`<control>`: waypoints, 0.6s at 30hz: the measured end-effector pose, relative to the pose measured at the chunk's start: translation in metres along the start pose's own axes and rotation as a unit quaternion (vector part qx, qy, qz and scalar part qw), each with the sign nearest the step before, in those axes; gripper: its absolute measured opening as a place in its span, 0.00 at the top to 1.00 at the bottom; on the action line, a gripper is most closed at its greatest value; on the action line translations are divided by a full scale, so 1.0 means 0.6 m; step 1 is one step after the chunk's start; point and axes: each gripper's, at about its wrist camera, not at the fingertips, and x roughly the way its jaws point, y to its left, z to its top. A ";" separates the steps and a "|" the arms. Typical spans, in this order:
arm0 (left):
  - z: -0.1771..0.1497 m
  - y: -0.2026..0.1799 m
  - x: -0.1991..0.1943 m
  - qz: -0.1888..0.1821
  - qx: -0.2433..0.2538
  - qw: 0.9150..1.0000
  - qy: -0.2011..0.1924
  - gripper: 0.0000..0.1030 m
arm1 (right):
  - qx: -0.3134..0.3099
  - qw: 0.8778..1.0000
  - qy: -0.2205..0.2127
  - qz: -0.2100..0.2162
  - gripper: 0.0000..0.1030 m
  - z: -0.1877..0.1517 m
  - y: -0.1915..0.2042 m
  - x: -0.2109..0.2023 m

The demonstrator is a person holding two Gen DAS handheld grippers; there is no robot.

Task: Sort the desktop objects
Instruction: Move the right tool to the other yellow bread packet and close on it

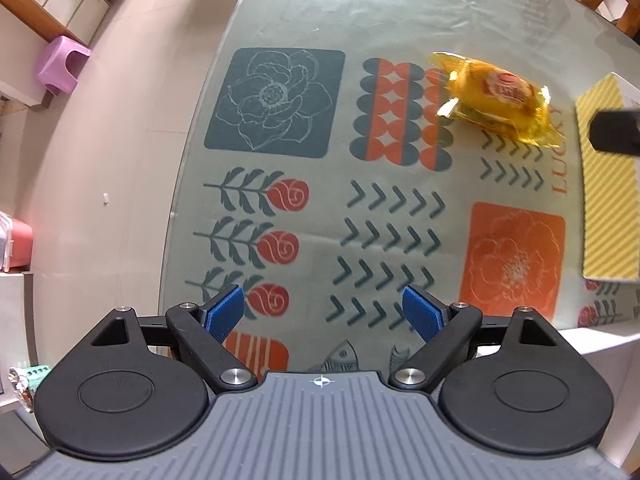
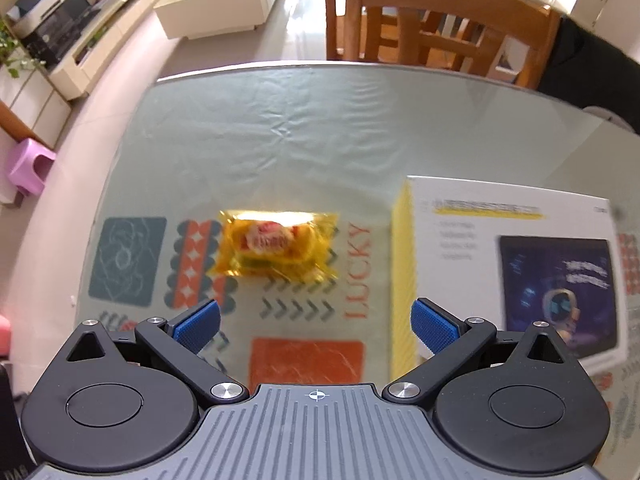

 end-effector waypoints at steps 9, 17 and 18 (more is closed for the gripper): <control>0.027 0.008 0.034 -0.005 -0.005 1.000 0.013 0.00 | 0.010 1.000 0.018 0.005 0.00 0.046 0.033 0.068; 0.027 0.006 0.052 -0.005 0.003 1.000 0.025 0.00 | 0.024 0.999 0.018 -0.014 0.00 0.059 0.051 0.106; 0.026 0.006 0.054 -0.004 0.003 1.000 0.026 0.00 | 0.026 0.999 0.019 -0.018 0.00 0.059 0.052 0.111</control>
